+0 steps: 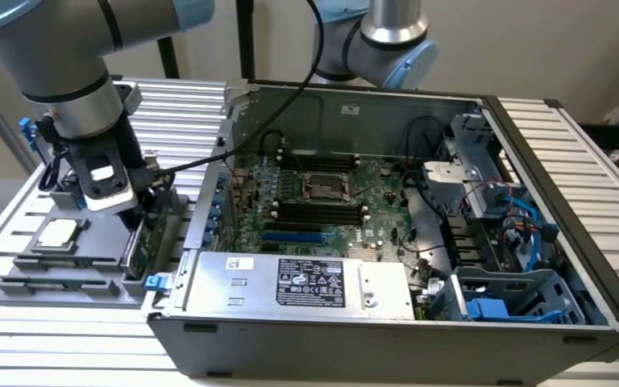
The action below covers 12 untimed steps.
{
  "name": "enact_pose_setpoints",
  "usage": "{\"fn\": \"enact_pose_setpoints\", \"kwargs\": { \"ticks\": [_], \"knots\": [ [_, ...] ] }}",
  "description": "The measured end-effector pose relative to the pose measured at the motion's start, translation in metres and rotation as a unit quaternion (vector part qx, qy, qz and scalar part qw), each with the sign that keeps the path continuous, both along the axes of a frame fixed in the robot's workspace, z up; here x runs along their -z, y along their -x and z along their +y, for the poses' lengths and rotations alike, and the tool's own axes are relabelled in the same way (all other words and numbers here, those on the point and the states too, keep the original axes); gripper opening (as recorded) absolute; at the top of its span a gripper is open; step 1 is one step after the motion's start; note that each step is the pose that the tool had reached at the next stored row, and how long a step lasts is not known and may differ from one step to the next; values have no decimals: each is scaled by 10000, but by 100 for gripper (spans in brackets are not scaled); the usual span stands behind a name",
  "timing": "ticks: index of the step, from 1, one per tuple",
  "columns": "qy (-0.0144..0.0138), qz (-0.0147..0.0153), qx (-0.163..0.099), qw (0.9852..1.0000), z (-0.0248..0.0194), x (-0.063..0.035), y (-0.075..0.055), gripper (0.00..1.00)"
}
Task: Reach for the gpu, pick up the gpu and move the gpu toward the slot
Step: 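Pick up the gpu and move the gpu toward the slot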
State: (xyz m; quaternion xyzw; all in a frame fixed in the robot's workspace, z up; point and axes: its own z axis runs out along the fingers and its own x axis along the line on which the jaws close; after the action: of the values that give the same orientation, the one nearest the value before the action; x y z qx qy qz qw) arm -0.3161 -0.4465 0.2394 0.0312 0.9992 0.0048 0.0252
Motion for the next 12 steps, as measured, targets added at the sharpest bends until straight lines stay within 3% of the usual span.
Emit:
{"fn": "enact_pose_setpoints", "kwargs": {
  "ticks": [6,8,12],
  "knots": [
    [3,0,9,10000,1,0,-10,39],
    [4,1,9,10000,0,-1,-11,30],
    [3,0,10,10000,1,0,-13,27]
  ]
}}
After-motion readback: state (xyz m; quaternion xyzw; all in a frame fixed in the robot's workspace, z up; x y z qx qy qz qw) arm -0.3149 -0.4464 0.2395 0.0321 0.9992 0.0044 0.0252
